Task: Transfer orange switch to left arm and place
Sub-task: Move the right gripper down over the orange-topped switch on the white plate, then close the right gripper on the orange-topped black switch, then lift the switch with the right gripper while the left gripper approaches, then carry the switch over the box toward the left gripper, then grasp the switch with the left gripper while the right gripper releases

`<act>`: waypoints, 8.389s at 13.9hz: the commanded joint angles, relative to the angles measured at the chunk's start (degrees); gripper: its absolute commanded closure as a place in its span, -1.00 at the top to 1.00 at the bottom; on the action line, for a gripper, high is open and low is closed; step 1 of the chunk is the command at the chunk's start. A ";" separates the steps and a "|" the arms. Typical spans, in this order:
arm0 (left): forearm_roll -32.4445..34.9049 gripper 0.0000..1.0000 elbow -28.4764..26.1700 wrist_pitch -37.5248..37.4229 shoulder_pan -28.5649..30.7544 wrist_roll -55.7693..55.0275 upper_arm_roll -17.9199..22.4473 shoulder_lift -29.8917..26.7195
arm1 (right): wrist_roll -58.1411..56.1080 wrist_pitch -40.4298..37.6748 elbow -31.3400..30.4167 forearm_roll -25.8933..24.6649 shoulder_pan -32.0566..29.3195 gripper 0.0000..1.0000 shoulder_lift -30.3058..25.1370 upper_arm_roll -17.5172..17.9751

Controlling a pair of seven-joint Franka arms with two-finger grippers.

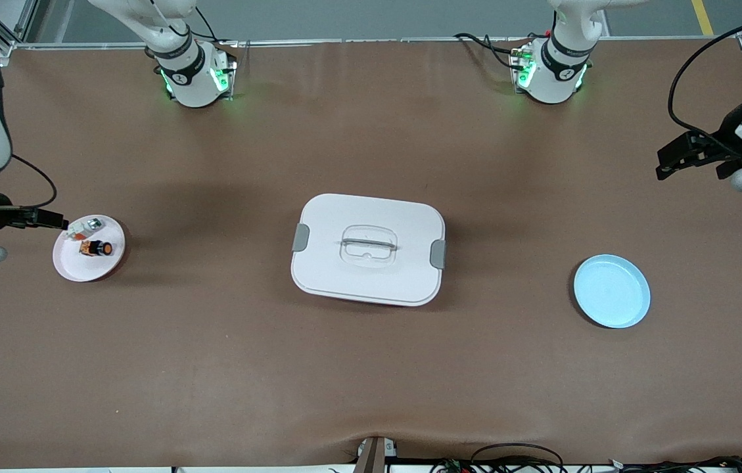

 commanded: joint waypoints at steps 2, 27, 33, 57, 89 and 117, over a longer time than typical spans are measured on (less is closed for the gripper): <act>0.85 1.00 -0.36 1.46 0.01 0.14 -0.14 -0.03 | -4.83 10.68 -5.62 0.29 -4.34 1.00 1.35 0.70; 0.85 1.00 -0.71 3.13 -0.25 0.05 -0.58 1.81 | -9.41 33.82 -15.30 3.89 -5.75 1.00 12.00 1.32; 0.85 1.00 -0.89 3.13 -0.43 0.05 -0.58 2.08 | -9.41 33.82 -14.33 7.40 -5.75 1.00 13.40 1.32; 0.50 1.00 -0.62 3.39 -0.52 0.05 -1.29 2.34 | -8.70 32.07 -10.73 8.37 -6.81 -1.00 16.66 1.32; -35.25 1.00 0.61 28.33 -5.34 -12.69 -17.10 9.62 | 106.76 -12.50 32.33 32.72 36.60 -1.00 11.12 1.41; -46.43 -0.94 0.43 41.01 -16.25 -9.62 -17.19 18.07 | 127.18 5.17 36.73 35.27 47.25 -1.00 12.35 1.85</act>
